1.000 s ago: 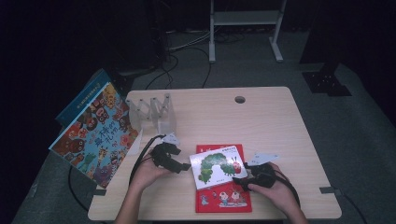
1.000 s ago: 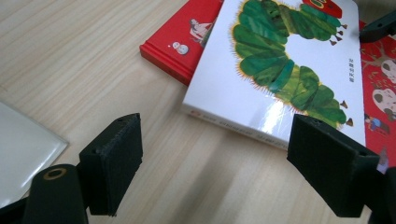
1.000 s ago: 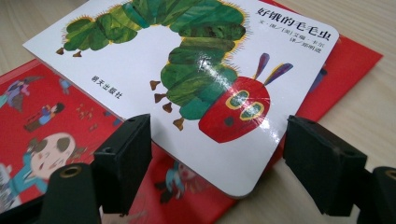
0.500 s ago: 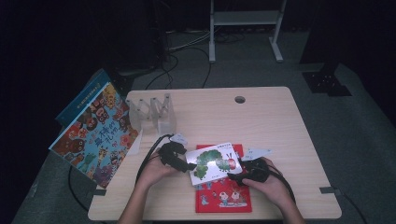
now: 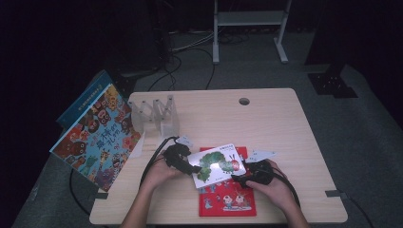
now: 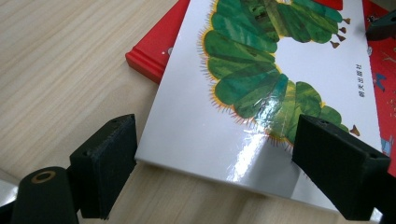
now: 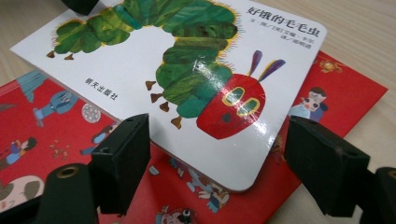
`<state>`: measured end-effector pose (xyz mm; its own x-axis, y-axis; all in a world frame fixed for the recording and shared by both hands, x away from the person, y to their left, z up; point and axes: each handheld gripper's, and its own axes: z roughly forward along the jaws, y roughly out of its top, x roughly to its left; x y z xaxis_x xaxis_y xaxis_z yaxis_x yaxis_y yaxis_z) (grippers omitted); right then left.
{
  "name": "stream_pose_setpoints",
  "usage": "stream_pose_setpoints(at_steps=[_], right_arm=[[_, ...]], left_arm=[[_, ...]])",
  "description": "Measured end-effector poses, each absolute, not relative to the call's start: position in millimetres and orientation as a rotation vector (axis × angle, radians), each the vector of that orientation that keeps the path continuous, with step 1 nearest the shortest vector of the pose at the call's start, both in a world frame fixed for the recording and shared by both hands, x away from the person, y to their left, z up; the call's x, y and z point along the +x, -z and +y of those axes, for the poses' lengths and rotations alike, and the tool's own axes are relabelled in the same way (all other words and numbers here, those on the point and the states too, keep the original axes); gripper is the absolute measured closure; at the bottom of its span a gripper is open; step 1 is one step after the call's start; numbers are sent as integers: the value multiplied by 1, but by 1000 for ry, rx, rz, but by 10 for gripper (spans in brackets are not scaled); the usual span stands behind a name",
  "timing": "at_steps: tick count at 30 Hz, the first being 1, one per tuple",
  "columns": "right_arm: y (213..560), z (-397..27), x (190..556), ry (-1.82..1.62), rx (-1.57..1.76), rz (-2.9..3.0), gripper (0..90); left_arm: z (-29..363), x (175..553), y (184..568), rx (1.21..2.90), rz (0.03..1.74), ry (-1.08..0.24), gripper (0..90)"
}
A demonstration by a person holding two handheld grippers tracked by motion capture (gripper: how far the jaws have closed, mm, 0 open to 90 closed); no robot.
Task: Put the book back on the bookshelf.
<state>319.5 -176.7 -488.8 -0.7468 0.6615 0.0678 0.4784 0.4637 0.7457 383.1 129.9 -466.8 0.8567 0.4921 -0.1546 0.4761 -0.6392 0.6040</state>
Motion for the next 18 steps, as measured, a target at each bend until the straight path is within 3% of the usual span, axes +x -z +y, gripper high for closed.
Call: stream_pose_setpoints(at_steps=[9,18], right_arm=[[491,-180,331,-1134,1041,2418,228],[485,-176,331,-1071,1029,2404,254]], left_arm=[[133,381,470,2359,726,69,130],[134,379,473,2336,754,81,114]])
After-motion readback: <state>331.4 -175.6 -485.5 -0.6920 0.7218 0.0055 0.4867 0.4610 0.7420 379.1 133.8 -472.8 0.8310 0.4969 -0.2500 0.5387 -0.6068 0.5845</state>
